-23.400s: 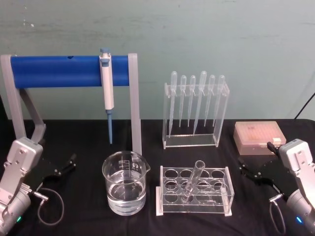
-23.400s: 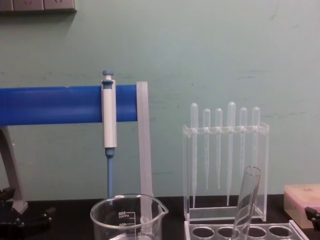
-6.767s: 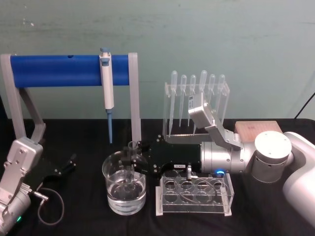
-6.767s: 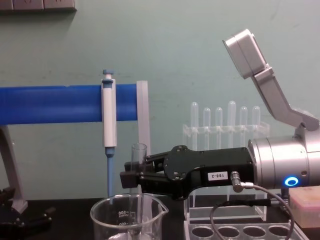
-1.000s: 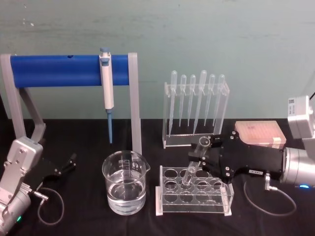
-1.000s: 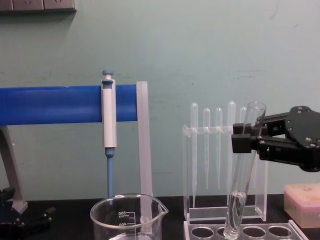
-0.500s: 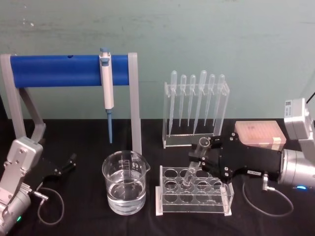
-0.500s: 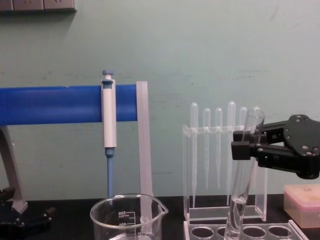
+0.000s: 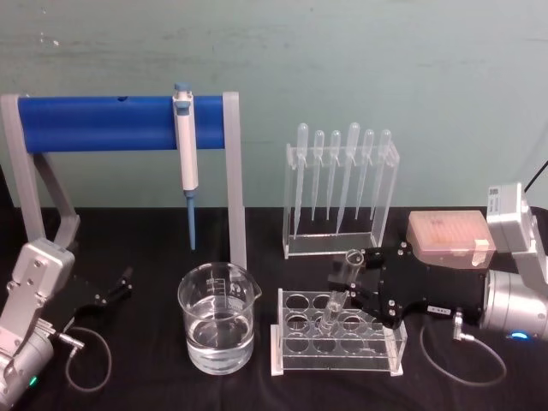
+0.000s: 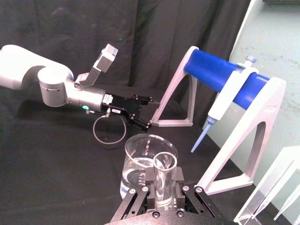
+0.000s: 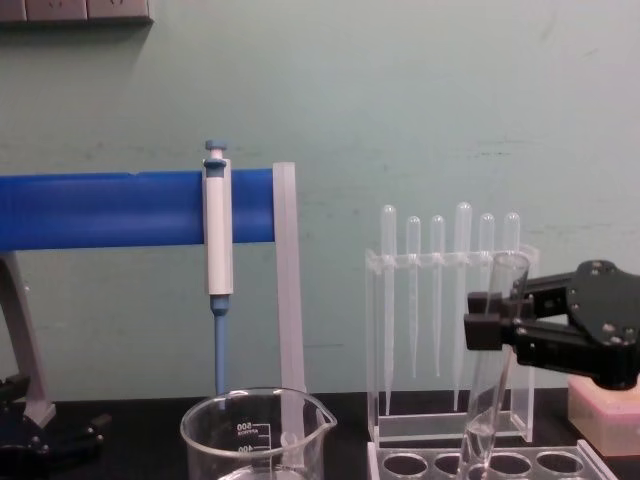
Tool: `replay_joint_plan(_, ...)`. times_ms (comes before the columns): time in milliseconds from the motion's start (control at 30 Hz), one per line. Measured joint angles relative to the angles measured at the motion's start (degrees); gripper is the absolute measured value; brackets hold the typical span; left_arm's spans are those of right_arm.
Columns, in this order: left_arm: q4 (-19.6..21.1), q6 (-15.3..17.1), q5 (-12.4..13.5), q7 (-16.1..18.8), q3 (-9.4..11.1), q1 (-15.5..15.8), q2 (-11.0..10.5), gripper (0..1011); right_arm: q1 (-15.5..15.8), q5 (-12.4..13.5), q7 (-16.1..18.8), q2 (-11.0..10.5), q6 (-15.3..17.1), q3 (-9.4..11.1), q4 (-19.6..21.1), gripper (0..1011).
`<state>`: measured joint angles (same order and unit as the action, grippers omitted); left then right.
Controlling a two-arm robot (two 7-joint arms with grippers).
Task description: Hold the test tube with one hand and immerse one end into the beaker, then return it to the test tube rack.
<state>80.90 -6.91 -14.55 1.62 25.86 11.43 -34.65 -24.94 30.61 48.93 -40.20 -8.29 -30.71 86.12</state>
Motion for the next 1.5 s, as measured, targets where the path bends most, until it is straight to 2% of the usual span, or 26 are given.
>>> replay_joint_plan(833,0.0,0.0,0.0,0.0,0.0,0.0,0.0,1000,0.7,-0.28,0.63,2.24,-0.36,-0.89,-4.8,226)
replay_joint_plan(1367,0.0,0.0,0.0,0.0,0.0,0.0,0.0,1000,0.41,-0.64,0.63,2.49,0.25,-1.19,-5.2,225)
replay_joint_plan(1433,0.0,0.0,0.0,0.0,0.0,0.0,0.0,1000,0.42,-0.64,0.63,2.48,0.24,-1.18,-5.17,242)
replay_joint_plan(1500,0.0,0.0,0.0,0.0,0.0,0.0,0.0,1000,0.43,-0.64,0.63,2.48,0.21,-1.16,-5.14,314)
